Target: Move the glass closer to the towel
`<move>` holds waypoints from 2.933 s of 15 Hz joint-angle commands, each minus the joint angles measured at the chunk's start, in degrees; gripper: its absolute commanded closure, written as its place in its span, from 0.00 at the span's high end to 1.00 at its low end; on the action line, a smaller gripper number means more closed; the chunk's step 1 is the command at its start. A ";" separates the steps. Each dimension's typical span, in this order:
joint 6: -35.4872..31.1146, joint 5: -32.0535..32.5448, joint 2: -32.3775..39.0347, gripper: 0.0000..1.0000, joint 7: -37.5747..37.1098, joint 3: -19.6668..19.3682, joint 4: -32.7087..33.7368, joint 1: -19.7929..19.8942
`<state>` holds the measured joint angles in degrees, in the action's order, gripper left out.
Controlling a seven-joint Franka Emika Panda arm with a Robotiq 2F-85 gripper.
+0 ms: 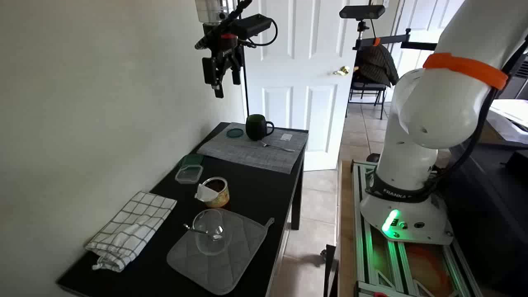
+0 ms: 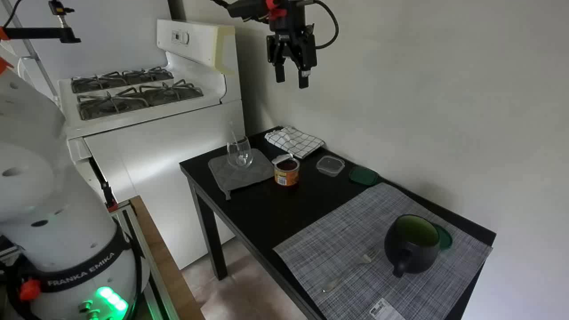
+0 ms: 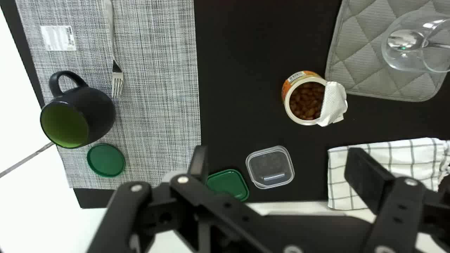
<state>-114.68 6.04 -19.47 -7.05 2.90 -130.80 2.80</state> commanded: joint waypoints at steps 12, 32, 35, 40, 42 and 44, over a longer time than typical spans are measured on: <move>-1.79 -0.09 3.03 1.00 -0.03 0.08 0.72 -1.34; -7.71 -15.44 16.65 1.00 12.87 3.61 -0.91 -10.23; -6.68 -10.56 16.69 1.00 7.58 5.95 -2.14 -11.71; -14.73 -7.97 18.93 1.00 10.17 7.92 -4.61 -13.37; -19.93 -8.45 20.46 1.00 12.86 8.17 -5.39 -13.58; -23.09 -8.49 22.93 0.89 14.60 8.25 -4.93 -13.69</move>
<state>-133.14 -3.06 0.48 5.06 10.97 -135.50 -10.59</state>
